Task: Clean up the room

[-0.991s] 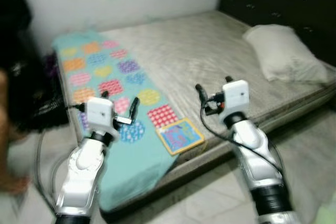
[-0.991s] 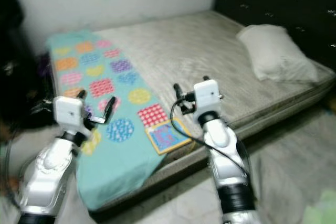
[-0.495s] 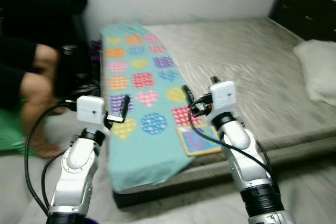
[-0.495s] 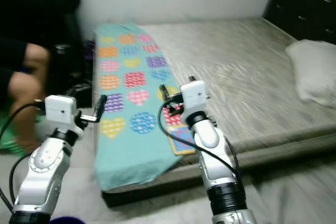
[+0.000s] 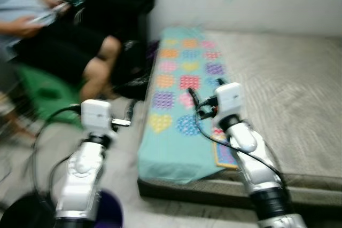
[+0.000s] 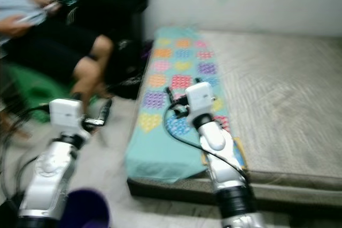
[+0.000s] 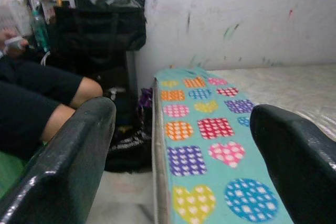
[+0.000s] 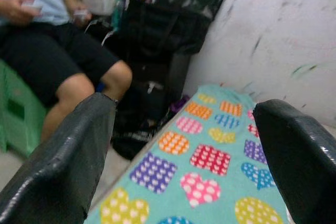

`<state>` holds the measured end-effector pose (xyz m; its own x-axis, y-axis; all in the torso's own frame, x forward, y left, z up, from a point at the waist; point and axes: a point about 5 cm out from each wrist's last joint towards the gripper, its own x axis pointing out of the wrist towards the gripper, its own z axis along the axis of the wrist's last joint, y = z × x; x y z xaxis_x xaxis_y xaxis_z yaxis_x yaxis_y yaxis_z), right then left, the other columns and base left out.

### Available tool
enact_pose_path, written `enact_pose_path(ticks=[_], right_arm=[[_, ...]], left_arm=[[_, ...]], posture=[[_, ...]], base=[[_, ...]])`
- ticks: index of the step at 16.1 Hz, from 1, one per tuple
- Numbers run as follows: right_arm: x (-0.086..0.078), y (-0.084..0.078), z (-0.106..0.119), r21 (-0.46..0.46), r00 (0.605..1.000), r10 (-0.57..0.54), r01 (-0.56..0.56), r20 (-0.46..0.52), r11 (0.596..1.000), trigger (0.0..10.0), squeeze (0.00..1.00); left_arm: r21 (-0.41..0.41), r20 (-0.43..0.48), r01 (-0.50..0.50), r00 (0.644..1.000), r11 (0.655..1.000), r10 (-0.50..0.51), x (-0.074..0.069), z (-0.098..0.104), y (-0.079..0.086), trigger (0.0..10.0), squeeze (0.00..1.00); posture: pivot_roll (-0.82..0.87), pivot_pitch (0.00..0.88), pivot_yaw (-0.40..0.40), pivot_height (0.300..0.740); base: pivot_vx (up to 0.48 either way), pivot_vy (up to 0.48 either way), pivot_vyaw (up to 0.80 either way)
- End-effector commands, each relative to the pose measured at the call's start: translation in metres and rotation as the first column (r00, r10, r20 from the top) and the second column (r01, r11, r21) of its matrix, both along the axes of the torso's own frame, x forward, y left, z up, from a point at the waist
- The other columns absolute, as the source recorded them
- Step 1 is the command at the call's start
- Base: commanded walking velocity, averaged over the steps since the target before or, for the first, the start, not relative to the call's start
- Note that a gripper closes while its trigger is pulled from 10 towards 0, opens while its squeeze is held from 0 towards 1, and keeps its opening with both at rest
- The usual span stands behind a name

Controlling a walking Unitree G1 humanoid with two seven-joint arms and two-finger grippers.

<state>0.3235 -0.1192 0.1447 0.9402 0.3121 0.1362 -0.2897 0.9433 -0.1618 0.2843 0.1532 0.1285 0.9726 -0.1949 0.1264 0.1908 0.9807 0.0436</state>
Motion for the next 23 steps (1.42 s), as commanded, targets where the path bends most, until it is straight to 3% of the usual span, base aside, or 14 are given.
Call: enact_pose_path(ticks=[1, 6, 11, 18, 23], right_arm=[[0.0009, 0.0039, 0.004, 0.025, 1.0, 0.014, -0.015, 0.012, 1.0, 10.0, 0.0], [0.0004, 0.0038, 0.004, 0.032, 1.0, 0.014, -0.014, 0.011, 0.999, 10.0, 0.0], [0.0008, 0.0037, 0.0042, 0.036, 1.0, 0.011, -0.011, 0.01, 0.999, 10.0, 0.0], [0.0018, 0.0034, 0.0046, 0.036, 1.0, 0.007, -0.008, 0.011, 0.999, 10.0, 0.0], [0.0014, 0.0013, 0.0037, 0.035, 1.0, -0.003, 0.003, 0.011, 0.999, 10.0, 0.0]], left_arm=[[0.011, 0.008, -0.008, 1.0, 1.0, 0.008, 0.0004, 0.0028, 0.004, 10.0, 0.0], [-0.02, 0.015, 0.048, 0.999, 0.999, -0.048, -0.0016, 0.0038, 0.0005, 10.0, 0.0], [-0.03, 0.021, 0.063, 0.998, 0.998, -0.063, -0.0024, 0.0052, 0.0003, 10.0, 0.0], [-0.027, 0.021, 0.066, 0.998, 0.997, -0.066, -0.0014, 0.0059, 0.0005, 10.0, 0.0], [-0.037, 0.011, 0.016, 1.0, 0.999, -0.016, 0.0004, 0.0053, 0.0047, 10.0, 0.0]], posture=[[-0.02, 0.0, -0.055, 0.74], [-0.02, 0.0, -0.053, 0.74], [-0.02, 0.0, -0.052, 0.74], [-0.02, 0.0, -0.053, 0.74], [-0.02, 0.0, -0.053, 0.74]], base=[[0.0, 0.0, 0.0], [0.0, 0.0, 0.0], [0.322, 0.0, 0.0], [0.329, 0.0, 0.0], [0.0, 0.0, 0.0]])
